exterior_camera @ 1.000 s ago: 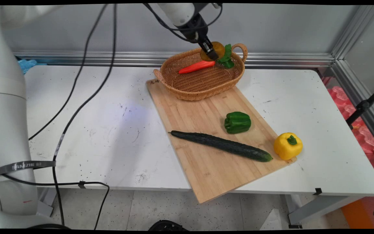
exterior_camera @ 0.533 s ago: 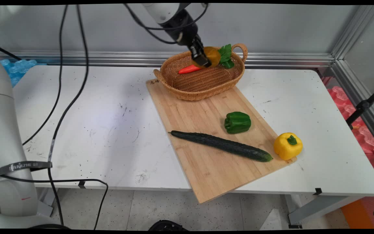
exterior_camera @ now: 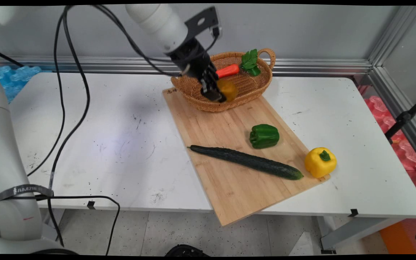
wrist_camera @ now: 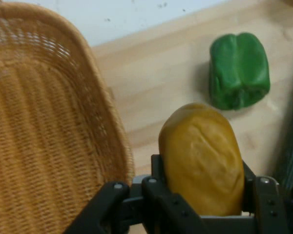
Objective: Place the picked object on the cutting board
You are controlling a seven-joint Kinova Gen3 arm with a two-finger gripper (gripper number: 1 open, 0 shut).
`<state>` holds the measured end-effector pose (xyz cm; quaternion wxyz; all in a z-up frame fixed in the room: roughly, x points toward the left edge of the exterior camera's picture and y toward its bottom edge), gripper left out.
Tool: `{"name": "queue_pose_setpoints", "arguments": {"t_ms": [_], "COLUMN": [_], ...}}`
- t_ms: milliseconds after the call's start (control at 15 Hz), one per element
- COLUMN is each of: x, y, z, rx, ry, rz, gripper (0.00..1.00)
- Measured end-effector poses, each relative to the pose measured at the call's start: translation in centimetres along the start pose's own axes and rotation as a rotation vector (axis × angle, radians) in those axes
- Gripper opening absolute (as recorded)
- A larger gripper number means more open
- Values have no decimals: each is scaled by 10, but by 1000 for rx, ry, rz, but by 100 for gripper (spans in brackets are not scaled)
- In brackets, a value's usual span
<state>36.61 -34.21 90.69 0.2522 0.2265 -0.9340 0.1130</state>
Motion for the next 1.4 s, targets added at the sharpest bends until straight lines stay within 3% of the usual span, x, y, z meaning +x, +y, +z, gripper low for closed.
{"name": "queue_pose_setpoints", "arguments": {"t_ms": [400,1000,1067,1400], "x": [-18,-32,-33,-33], "y": [15,19,19,18], "z": [49,119,122,126], "rx": [-27,-61,-63,-66], "ry": [-25,-58,-58,-44], "rz": [-2,-13,-13,-4], "gripper": [0,0,100,100]}}
